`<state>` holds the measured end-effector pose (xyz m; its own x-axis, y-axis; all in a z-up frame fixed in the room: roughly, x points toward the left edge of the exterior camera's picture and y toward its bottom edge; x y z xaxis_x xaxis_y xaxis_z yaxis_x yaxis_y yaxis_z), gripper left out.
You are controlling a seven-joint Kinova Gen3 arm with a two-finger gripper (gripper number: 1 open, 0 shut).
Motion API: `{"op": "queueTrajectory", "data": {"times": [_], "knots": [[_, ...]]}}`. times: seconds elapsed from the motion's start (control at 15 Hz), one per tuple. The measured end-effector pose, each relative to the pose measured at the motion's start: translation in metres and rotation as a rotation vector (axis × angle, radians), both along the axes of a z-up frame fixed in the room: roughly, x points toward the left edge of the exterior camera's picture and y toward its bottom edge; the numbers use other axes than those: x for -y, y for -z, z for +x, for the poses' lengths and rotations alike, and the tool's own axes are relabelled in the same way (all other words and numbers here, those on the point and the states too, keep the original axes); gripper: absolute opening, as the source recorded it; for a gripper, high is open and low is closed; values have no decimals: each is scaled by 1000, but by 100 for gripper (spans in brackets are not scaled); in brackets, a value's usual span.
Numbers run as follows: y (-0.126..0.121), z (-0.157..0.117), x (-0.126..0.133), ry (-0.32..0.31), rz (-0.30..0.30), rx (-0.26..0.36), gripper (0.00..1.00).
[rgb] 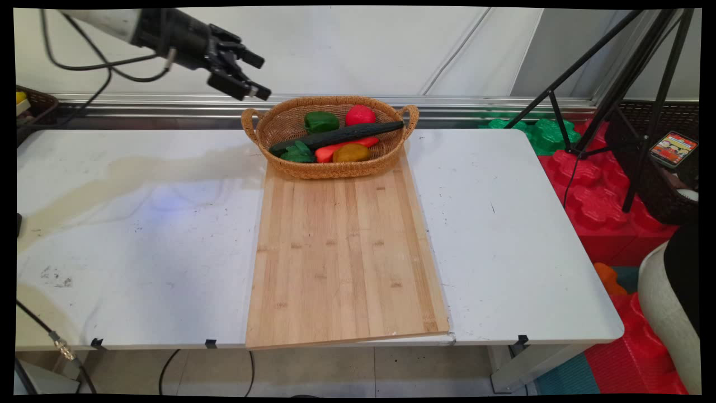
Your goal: Pick up the cucumber from the vegetable basket
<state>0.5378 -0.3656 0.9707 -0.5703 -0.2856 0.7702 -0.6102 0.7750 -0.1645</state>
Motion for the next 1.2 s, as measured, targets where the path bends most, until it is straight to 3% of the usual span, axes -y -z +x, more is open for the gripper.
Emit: {"op": "queueTrajectory", "data": {"times": [0.6, 1.2], "knots": [[56, -49, 110, 53, 26, 136, 100], [111, -92, 163, 88, 108, 214, 100]]}}
